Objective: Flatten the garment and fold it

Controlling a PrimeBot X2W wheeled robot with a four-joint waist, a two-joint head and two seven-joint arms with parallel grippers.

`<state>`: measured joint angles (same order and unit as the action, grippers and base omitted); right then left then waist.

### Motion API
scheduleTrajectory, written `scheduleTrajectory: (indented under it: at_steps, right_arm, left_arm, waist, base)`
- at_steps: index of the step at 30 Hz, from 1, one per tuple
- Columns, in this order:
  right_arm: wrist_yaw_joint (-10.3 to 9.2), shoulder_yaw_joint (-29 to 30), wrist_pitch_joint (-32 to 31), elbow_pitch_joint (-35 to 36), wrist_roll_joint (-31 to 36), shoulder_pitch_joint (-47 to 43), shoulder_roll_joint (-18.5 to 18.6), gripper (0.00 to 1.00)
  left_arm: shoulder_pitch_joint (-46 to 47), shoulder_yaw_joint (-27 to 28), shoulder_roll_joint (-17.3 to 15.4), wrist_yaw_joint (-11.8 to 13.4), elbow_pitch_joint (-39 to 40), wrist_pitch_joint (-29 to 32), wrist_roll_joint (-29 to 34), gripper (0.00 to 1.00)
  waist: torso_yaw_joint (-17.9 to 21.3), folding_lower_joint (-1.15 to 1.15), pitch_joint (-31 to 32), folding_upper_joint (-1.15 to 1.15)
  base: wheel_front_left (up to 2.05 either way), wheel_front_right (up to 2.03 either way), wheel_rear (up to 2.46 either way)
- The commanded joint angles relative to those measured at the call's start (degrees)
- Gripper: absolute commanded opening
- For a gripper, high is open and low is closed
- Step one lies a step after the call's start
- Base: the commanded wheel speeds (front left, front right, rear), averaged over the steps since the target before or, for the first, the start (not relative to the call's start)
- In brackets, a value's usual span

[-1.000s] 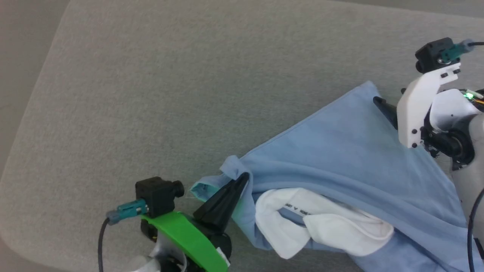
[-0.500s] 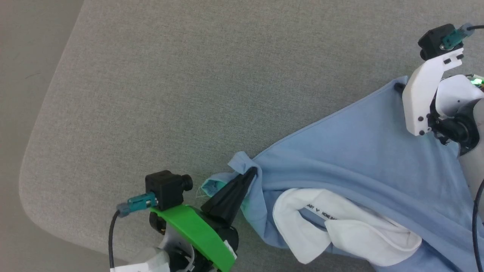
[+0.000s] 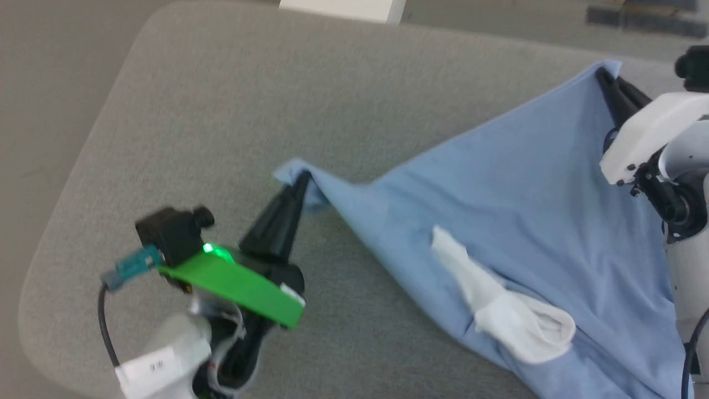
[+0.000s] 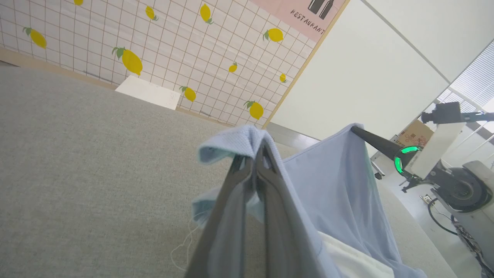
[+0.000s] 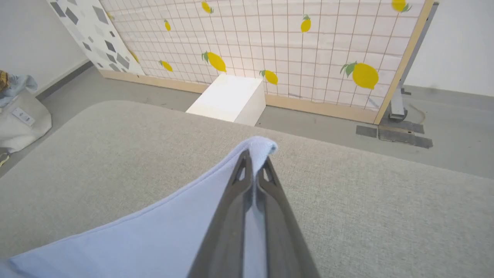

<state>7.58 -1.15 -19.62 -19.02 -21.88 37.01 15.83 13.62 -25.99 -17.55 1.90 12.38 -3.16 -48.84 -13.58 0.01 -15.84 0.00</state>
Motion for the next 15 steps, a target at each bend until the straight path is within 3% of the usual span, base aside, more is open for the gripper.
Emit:
scheduleTrajectory:
  at_steps: [1, 8, 15]
  right_arm:
    - [-0.09, 0.93, 1.96, 0.66, 0.50, -0.64, -0.64, 0.00]
    - [-0.09, 3.39, 7.43, 3.73, 1.88, -0.99, -3.68, 0.00]
    - [-0.09, 4.06, 6.85, 7.65, 2.69, 0.04, -5.29, 0.00]
  left_arm:
    - [2.66, 0.66, -0.22, 0.29, -0.83, -0.05, 0.74, 0.00]
    - [11.89, 2.08, -2.75, 1.32, -4.72, 3.07, 3.98, 0.00]
    - [21.55, 4.85, -4.61, 1.58, -8.90, 4.57, 5.32, 0.00]
  waist:
    - [4.59, -0.01, 7.55, 0.00]
    - [8.51, -0.01, 15.77, 0.00]
    - [11.53, -0.01, 20.95, 0.00]
  base:
    - [0.00, 0.00, 0.00]
    - [0.00, 0.00, 0.00]
    - [0.00, 0.00, 0.00]
